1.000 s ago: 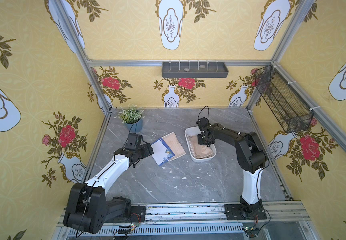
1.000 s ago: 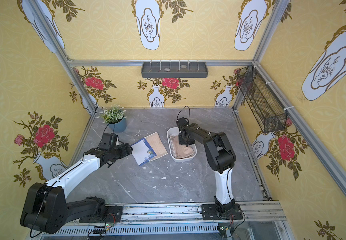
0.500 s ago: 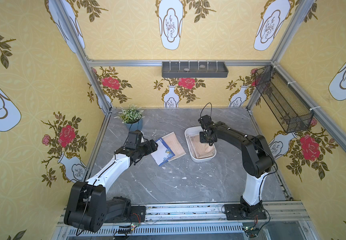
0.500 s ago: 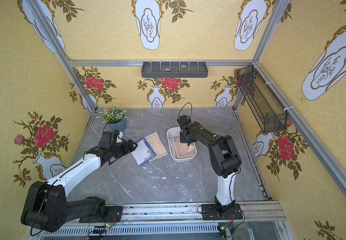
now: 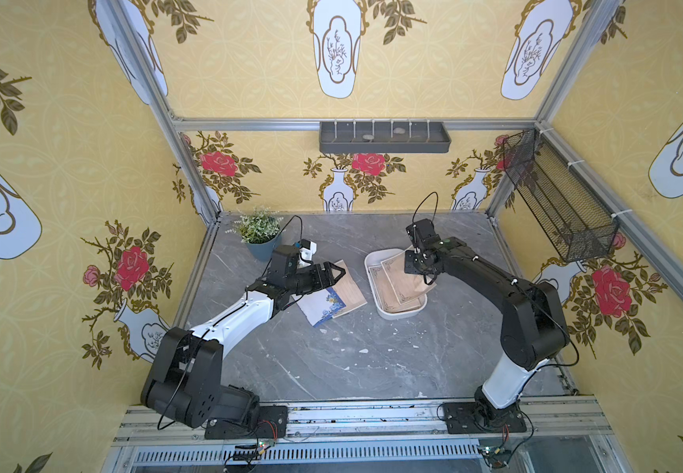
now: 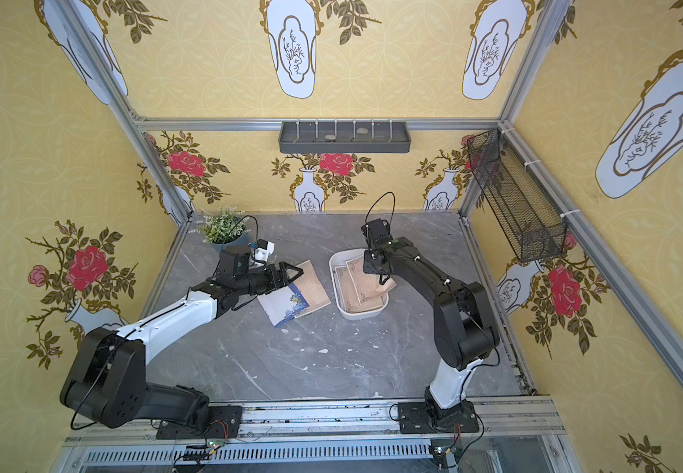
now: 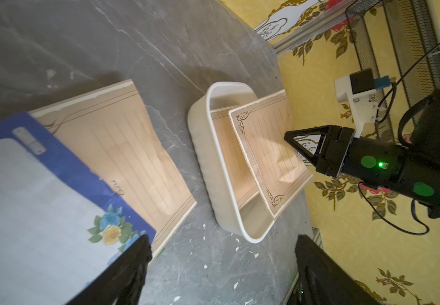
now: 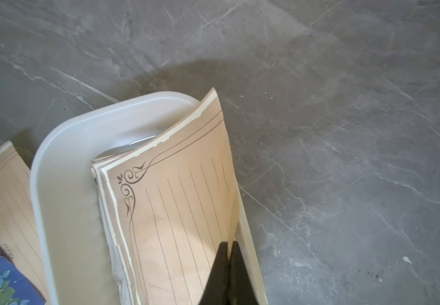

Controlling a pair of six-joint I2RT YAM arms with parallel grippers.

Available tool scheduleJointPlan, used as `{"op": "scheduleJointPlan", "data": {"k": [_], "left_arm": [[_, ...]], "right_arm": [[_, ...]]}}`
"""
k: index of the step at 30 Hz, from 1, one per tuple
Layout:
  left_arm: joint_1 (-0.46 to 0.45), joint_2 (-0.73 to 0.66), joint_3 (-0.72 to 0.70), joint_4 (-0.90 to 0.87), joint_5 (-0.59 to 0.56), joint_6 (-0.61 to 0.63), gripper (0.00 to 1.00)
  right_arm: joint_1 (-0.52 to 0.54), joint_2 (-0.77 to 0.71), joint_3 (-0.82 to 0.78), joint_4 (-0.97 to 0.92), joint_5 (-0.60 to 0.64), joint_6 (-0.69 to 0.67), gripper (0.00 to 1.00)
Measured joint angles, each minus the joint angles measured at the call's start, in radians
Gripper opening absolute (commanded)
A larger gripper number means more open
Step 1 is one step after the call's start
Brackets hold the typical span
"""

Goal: Take out the stationery paper from the storage box
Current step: Pick up the stationery paper from the storage box, then place the stationery paper at the center of the board.

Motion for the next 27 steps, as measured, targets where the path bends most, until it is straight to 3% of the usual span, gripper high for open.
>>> {"op": "scheduleJointPlan", "data": {"k": [16, 27], "left_arm": [[-0.158, 0.303, 0.201, 0.304, 0.146, -0.154, 0.86], [-0.199, 0.413, 0.309, 0.369, 0.179, -0.206, 0.84]], "right_arm": [[-0.062, -0.274, -0.072, 0.042, -0.139, 0.05, 0.05], [-0.062, -0.296, -0.078, 0.061, -0.208, 0.089, 0.05]]}}
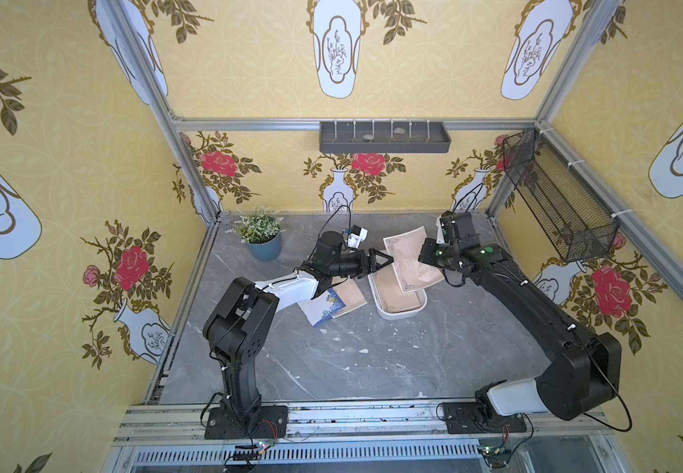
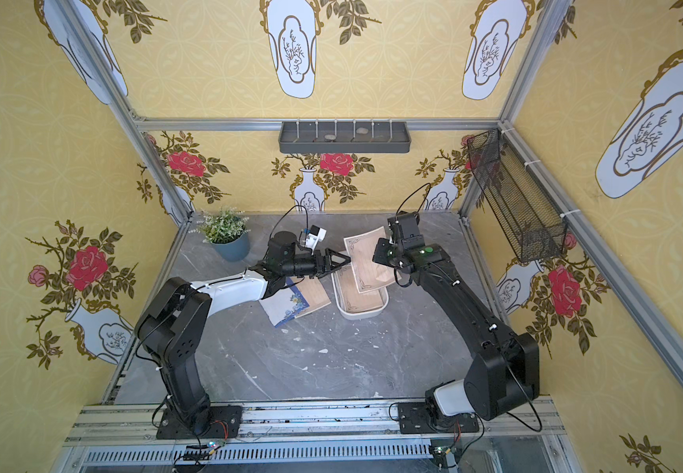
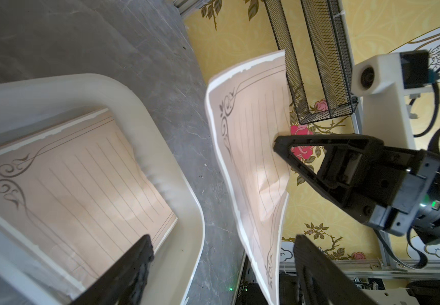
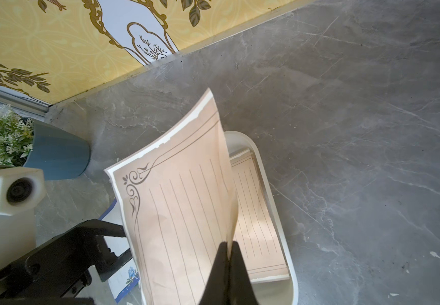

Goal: Take out the stationery paper from the storage box
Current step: Place the stationery paper at the center of the board.

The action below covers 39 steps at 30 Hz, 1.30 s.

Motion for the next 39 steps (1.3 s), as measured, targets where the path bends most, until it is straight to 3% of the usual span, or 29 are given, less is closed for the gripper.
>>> {"op": "scheduleJointPlan", "data": {"k": [6, 10, 12, 15, 16, 20, 24, 31, 34, 39], "left_arm": [[-0.019, 0.034, 0.039, 0.02, 0.017, -0.013, 0.78], [-0.026, 0.051, 0.048, 0.028, 0.026, -0.021, 0.67], [-0.026, 0.055, 0.049, 0.034, 0.032, -0.031, 0.48], [-0.026, 0.055, 0.053, 0.04, 0.04, -0.031, 0.09], [-0.026, 0.055, 0.054, 0.043, 0.043, -0.031, 0.02], [-0.027, 0.051, 0.05, 0.049, 0.048, -0.035, 0.0], [-0.024, 0.012, 0.037, 0.022, 0.047, -0.009, 0.0], [0.004, -0.094, 0.016, -0.071, 0.055, 0.085, 0.0], [0.014, -0.126, 0.008, -0.1, 0.085, 0.12, 0.0], [0.011, -0.168, 0.003, -0.108, 0.177, 0.145, 0.0]], "right_arm": [[0.009, 0.004, 0.003, 0.018, -0.028, 0.007, 0.05], [0.018, 0.005, 0.011, 0.027, -0.05, 0.007, 0.05], [0.023, 0.005, 0.011, 0.027, -0.053, 0.007, 0.05], [0.024, 0.006, 0.011, 0.027, -0.058, 0.007, 0.06], [0.026, 0.008, 0.011, 0.027, -0.058, 0.007, 0.07], [0.028, 0.011, 0.01, 0.027, -0.057, 0.011, 0.17], [0.029, 0.011, 0.008, 0.027, -0.057, 0.014, 0.55], [-0.033, -0.085, -0.037, 0.054, -0.091, 0.006, 0.81], [-0.137, -0.17, -0.11, 0.129, -0.242, 0.003, 0.86], [-0.273, -0.269, -0.28, 0.395, -0.697, 0.027, 0.88]]}}
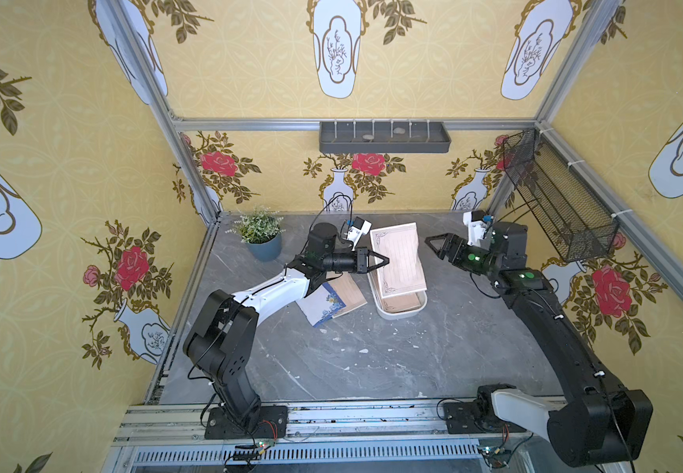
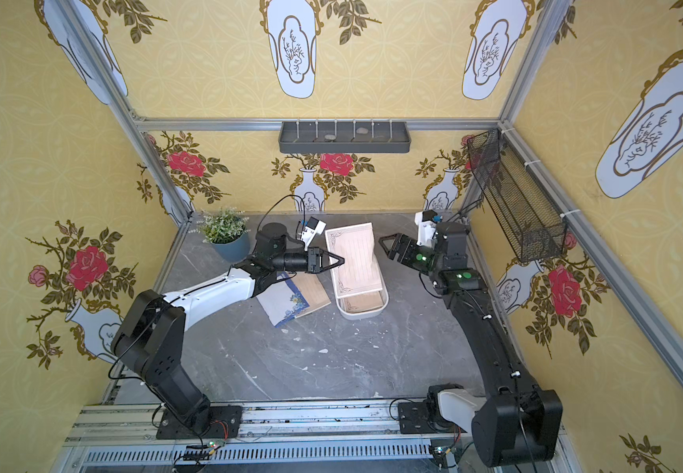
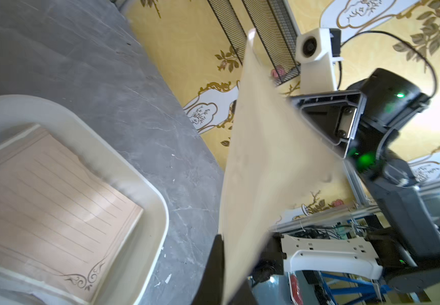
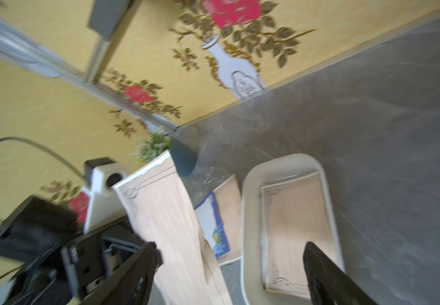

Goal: Take out the stationery paper from the storage box
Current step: Place the stationery paper at the center of the board.

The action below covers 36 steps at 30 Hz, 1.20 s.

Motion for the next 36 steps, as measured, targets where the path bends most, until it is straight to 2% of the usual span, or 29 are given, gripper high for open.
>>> {"op": "scheduleJointPlan", "data": {"k": [3, 7, 11, 16, 18, 19, 23, 25, 26, 28, 30, 33, 35, 36], "left_arm": [[-0.002, -0.029, -0.002, 0.001, 0.039, 0.011, 0.0], [-0.002, -0.05, -0.006, 0.005, 0.057, 0.019, 0.0], [-0.003, -0.051, -0.006, 0.002, 0.058, 0.02, 0.0], [-0.003, -0.051, -0.006, 0.0, 0.058, 0.021, 0.0], [-0.003, -0.051, -0.006, 0.0, 0.057, 0.021, 0.0], [-0.003, -0.051, -0.006, 0.0, 0.057, 0.021, 0.0], [-0.002, -0.051, -0.006, -0.002, 0.056, 0.021, 0.0], [-0.003, -0.051, -0.006, -0.007, 0.056, 0.021, 0.0], [-0.003, -0.052, -0.008, -0.008, 0.055, 0.025, 0.0], [-0.003, -0.055, -0.011, -0.013, 0.048, 0.026, 0.0], [-0.003, -0.06, -0.012, -0.028, 0.042, 0.032, 0.0], [-0.002, -0.069, -0.013, -0.043, 0.035, 0.043, 0.0], [-0.002, -0.076, -0.013, -0.054, 0.03, 0.048, 0.0], [-0.002, -0.08, -0.013, -0.063, 0.027, 0.054, 0.0]], "right_arm": [[-0.006, 0.005, -0.083, 0.216, -0.241, 0.083, 0.88], [-0.008, 0.051, -0.134, 0.44, -0.418, 0.187, 0.77], [-0.004, 0.088, -0.14, 0.54, -0.496, 0.227, 0.57], [0.012, 0.101, -0.136, 0.558, -0.527, 0.227, 0.31], [0.017, 0.103, -0.122, 0.523, -0.527, 0.196, 0.07], [0.019, 0.104, -0.116, 0.504, -0.527, 0.182, 0.0], [0.024, 0.102, -0.094, 0.401, -0.476, 0.115, 0.01], [0.023, 0.101, -0.088, 0.368, -0.459, 0.092, 0.44], [0.023, 0.101, -0.085, 0.351, -0.452, 0.086, 0.55], [0.024, 0.107, -0.078, 0.321, -0.446, 0.064, 0.64], [0.032, 0.119, -0.069, 0.293, -0.432, 0.047, 0.61], [0.054, 0.135, -0.064, 0.259, -0.426, 0.018, 0.34], [0.079, 0.143, -0.056, 0.225, -0.417, -0.002, 0.07], [0.092, 0.147, -0.051, 0.209, -0.403, -0.017, 0.0]]}}
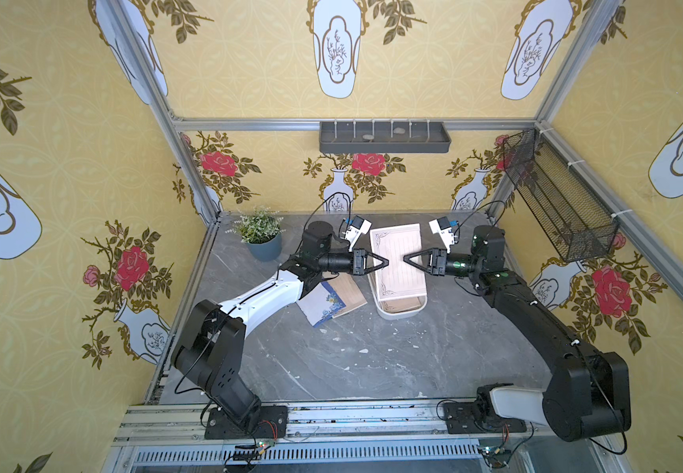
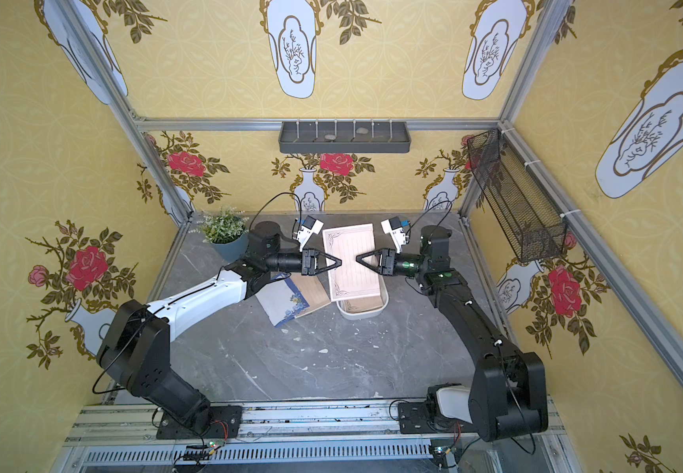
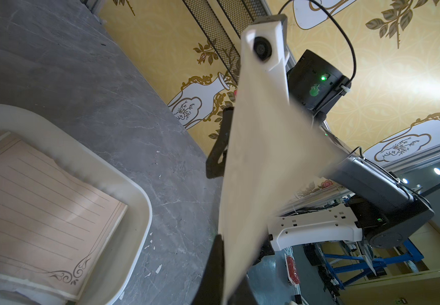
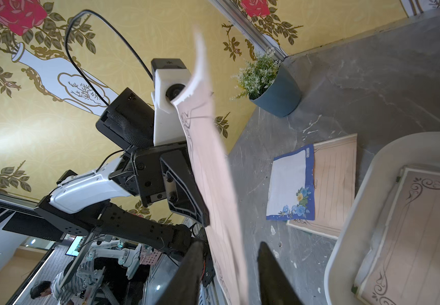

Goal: Take out the stationery paper from the storage box
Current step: Place the stationery paper at the center of the board.

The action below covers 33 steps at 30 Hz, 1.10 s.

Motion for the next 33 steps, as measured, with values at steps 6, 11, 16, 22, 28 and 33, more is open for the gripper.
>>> {"op": "scheduleJointPlan", "data": {"k": [6, 11, 16, 22, 28, 33], "left_arm": [[0.001, -0.029, 0.0, -0.057, -0.023, 0.043, 0.0], [0.006, -0.048, -0.005, -0.105, -0.042, 0.077, 0.0], [0.016, -0.065, -0.026, -0.134, -0.063, 0.099, 0.0], [0.033, -0.098, -0.047, -0.209, -0.126, 0.13, 0.0], [0.108, -0.172, -0.119, -0.294, -0.259, 0.151, 0.0], [0.216, -0.222, -0.2, -0.335, -0.334, 0.131, 0.0]], "right_arm": [[0.032, 0.004, 0.011, -0.063, 0.058, -0.047, 0.34], [0.033, 0.001, 0.013, -0.09, 0.072, -0.061, 0.09], [0.036, -0.006, 0.0, -0.089, 0.082, -0.06, 0.0], [0.047, -0.005, -0.008, -0.088, 0.085, -0.055, 0.72], [0.047, 0.015, -0.009, -0.088, 0.101, -0.056, 0.77], [0.047, 0.037, -0.003, -0.094, 0.112, -0.076, 0.78]]}}
